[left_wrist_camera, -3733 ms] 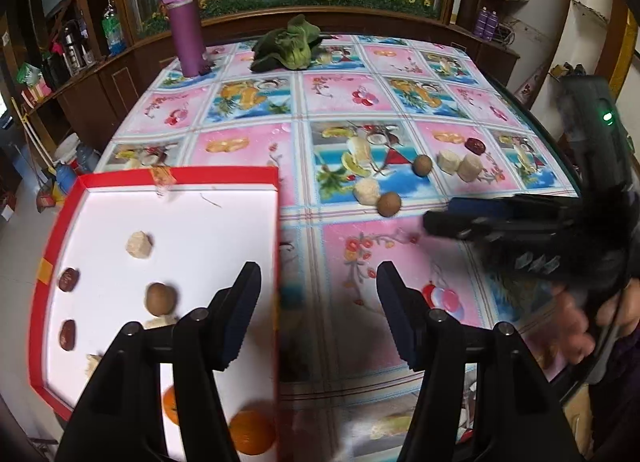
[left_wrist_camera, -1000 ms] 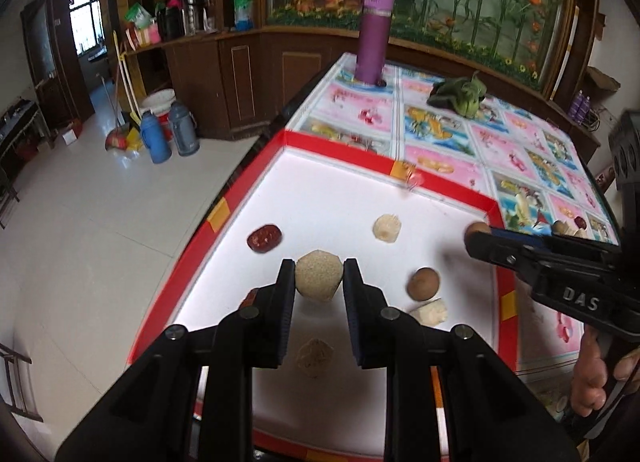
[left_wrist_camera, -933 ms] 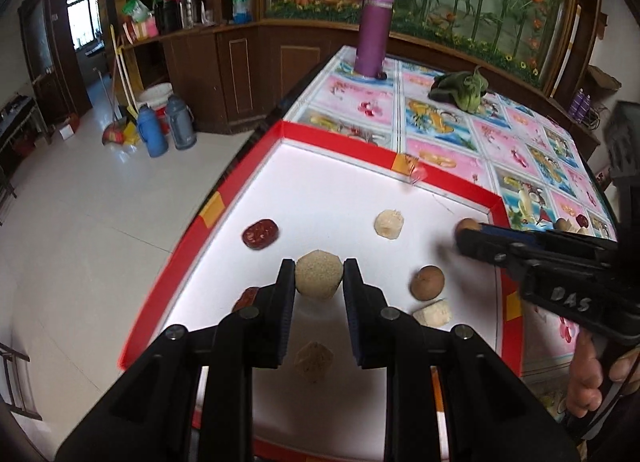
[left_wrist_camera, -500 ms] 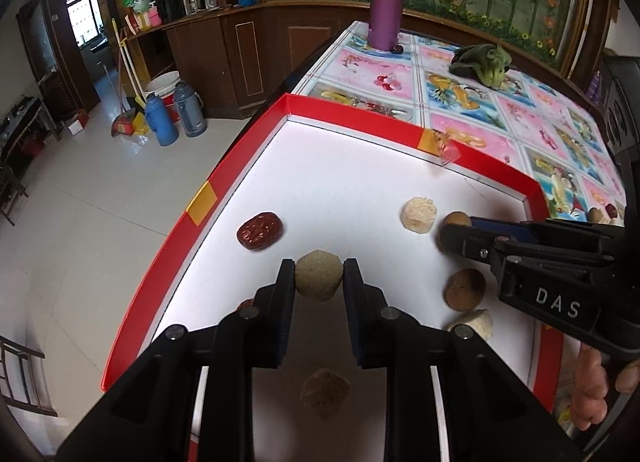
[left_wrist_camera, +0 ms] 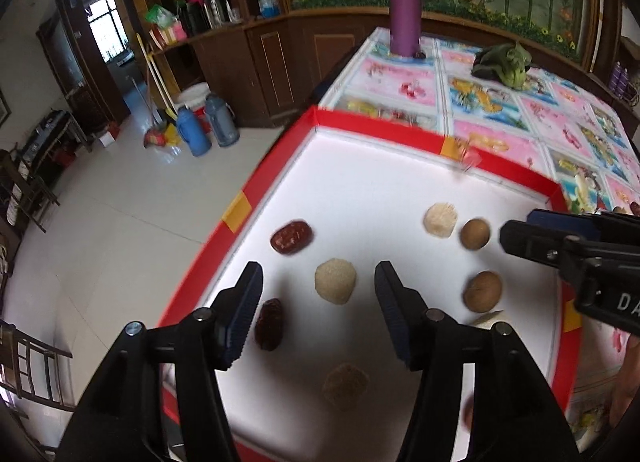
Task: Organize fruits
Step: 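Move both grippers back over the remaining fruits on the tablecloth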
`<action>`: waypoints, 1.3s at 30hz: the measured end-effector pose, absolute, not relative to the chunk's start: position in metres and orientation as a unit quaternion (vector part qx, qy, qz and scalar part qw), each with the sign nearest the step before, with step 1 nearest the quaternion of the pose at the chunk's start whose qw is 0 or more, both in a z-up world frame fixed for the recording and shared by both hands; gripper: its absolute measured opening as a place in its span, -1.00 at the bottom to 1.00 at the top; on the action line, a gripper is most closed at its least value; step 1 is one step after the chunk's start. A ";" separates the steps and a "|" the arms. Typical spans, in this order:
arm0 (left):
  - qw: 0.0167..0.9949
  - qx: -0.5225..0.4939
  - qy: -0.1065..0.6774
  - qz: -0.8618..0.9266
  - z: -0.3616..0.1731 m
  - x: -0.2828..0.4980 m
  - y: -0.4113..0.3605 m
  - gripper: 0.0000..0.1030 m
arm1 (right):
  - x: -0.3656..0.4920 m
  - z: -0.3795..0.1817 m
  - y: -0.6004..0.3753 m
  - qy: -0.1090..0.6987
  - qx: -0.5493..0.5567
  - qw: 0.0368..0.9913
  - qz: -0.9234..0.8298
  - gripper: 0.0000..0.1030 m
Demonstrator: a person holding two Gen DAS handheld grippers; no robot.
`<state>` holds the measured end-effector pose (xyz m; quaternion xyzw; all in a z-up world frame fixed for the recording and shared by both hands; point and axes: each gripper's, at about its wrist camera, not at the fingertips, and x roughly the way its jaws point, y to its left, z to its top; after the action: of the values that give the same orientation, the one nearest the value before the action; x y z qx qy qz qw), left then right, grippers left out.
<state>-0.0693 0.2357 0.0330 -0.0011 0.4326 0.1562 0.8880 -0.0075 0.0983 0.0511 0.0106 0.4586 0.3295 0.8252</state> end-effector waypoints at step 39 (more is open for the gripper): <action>0.887 0.085 0.451 -0.047 0.048 -0.027 0.012 0.60 | 0.020 0.003 -0.161 0.459 0.059 0.871 0.162 0.01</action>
<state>-0.0269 0.0124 0.0482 0.0848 0.4506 -0.0467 0.8875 0.0198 -0.1607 0.0033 0.0591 0.4594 0.1617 0.8714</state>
